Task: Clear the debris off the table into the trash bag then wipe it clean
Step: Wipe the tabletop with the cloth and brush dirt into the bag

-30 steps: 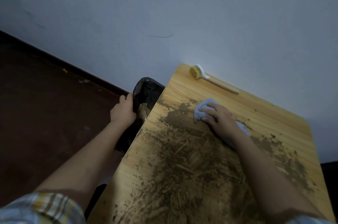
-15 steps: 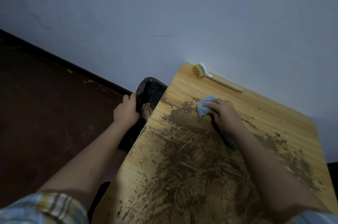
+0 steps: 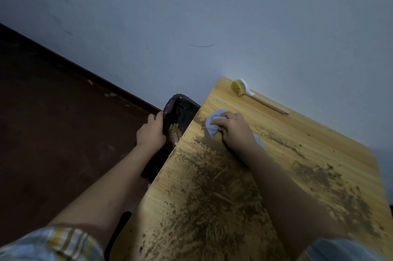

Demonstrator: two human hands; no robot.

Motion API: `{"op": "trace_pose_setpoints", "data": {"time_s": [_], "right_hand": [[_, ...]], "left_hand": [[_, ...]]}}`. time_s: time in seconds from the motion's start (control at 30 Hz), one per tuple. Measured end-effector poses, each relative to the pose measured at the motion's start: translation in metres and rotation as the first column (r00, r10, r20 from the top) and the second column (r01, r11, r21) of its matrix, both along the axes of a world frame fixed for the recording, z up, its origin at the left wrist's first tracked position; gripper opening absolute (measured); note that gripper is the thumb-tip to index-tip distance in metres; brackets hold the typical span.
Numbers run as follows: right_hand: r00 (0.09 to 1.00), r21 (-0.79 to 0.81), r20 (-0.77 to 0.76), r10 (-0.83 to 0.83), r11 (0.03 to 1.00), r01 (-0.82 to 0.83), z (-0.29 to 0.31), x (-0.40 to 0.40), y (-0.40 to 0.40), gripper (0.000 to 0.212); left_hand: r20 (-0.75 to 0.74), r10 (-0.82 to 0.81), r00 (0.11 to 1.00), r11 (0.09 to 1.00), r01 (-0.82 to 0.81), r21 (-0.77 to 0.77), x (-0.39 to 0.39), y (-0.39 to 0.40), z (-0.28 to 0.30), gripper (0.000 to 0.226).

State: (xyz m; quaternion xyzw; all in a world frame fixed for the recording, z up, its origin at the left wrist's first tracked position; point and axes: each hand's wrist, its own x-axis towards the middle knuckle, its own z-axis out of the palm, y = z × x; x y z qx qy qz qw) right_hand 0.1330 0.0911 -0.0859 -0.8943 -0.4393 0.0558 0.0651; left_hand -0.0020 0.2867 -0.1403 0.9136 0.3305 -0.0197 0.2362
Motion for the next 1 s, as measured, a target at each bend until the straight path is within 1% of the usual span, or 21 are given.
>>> {"op": "trace_pose_setpoints", "data": {"time_s": [0.13,0.17,0.2,0.33,0.4,0.53,0.7,1.0], "right_hand": [[0.997,0.174,-0.019,-0.071,0.982,0.073,0.014,0.0,-0.003,0.038],[0.997,0.185,-0.01,-0.081,0.979,0.081,0.018,0.001,-0.006,0.038],[0.996,0.173,-0.003,-0.086,0.981,0.085,0.02,0.003,-0.01,0.038],[0.997,0.026,0.004,-0.078,0.997,0.078,0.02,0.01,-0.019,0.038],[0.998,-0.019,0.002,-0.058,0.998,0.058,0.015,0.008,-0.016,0.039],[1.0,0.005,0.012,0.001,1.0,-0.001,0.005,-0.003,0.001,0.039],[1.0,0.015,0.01,-0.015,1.0,0.015,0.0,-0.01,0.024,0.04],[0.999,0.047,-0.027,0.03,0.998,-0.028,0.006,-0.014,0.06,0.037]], "left_hand": [[0.008,0.005,1.0,1.0,-0.005,-0.001,0.0,0.0,0.002,0.059],[0.01,0.004,1.0,1.0,-0.004,-0.001,0.001,0.001,0.003,0.059],[0.013,0.002,1.0,1.0,-0.002,0.0,0.002,0.001,0.004,0.06],[0.025,-0.012,1.0,1.0,0.012,0.007,0.004,0.003,0.006,0.059],[0.021,-0.014,1.0,1.0,0.013,0.007,0.005,0.003,0.006,0.058],[-0.002,-0.015,1.0,1.0,0.015,0.015,0.005,0.004,0.005,0.062],[0.009,-0.02,1.0,1.0,0.02,0.005,0.003,0.007,0.007,0.06],[-0.001,-0.037,0.999,0.999,0.037,0.015,-0.002,0.009,0.01,0.057]]}}
